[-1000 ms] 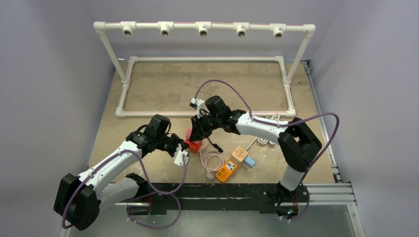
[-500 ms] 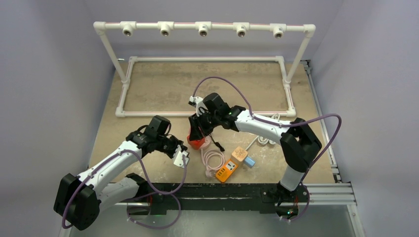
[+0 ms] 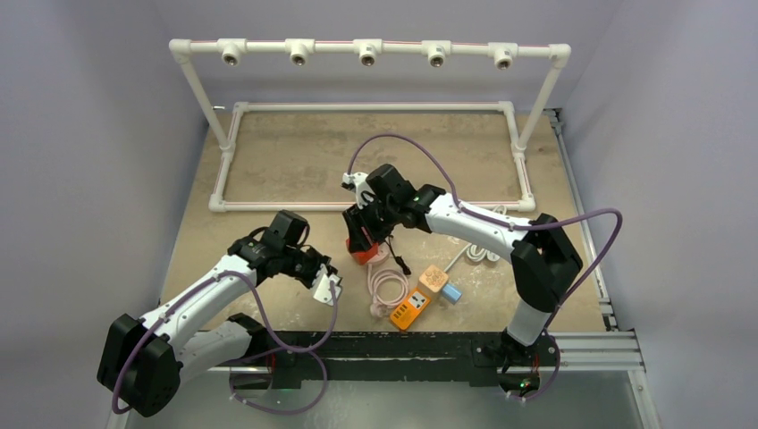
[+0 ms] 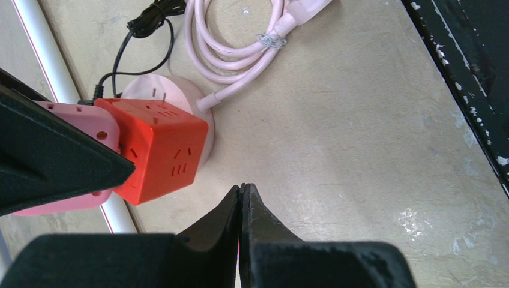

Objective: Insert the plug
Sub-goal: Insert the plug into the socket.

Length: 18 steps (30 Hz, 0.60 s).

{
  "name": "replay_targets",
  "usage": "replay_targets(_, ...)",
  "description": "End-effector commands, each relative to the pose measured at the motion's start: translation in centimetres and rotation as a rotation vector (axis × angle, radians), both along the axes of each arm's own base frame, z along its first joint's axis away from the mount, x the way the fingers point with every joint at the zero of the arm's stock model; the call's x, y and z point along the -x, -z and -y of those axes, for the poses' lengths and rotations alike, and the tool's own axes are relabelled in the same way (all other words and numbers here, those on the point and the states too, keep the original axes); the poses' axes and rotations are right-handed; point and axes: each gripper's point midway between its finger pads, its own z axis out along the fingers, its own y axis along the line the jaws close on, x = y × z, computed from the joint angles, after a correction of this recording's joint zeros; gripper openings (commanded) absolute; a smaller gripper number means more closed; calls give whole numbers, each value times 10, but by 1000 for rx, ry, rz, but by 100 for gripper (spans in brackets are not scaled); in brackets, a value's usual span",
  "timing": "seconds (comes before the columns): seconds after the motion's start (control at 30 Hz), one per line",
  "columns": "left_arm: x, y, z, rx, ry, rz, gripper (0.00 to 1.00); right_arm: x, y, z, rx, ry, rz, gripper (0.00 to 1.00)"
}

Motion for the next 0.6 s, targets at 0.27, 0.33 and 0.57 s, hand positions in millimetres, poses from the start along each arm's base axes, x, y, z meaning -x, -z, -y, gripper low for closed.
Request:
replay_targets(0.27,3,-14,6,29,15,-6,0,-17,-22,19,36,37,118,96)
replay_targets(0.33,0,-15,6,33,11,4,0,-19,-24,20,8,36,127,99)
replay_targets(0.57,-6,-19,8,38,-12,14,0,-22,-37,27,-160,64,106,99)
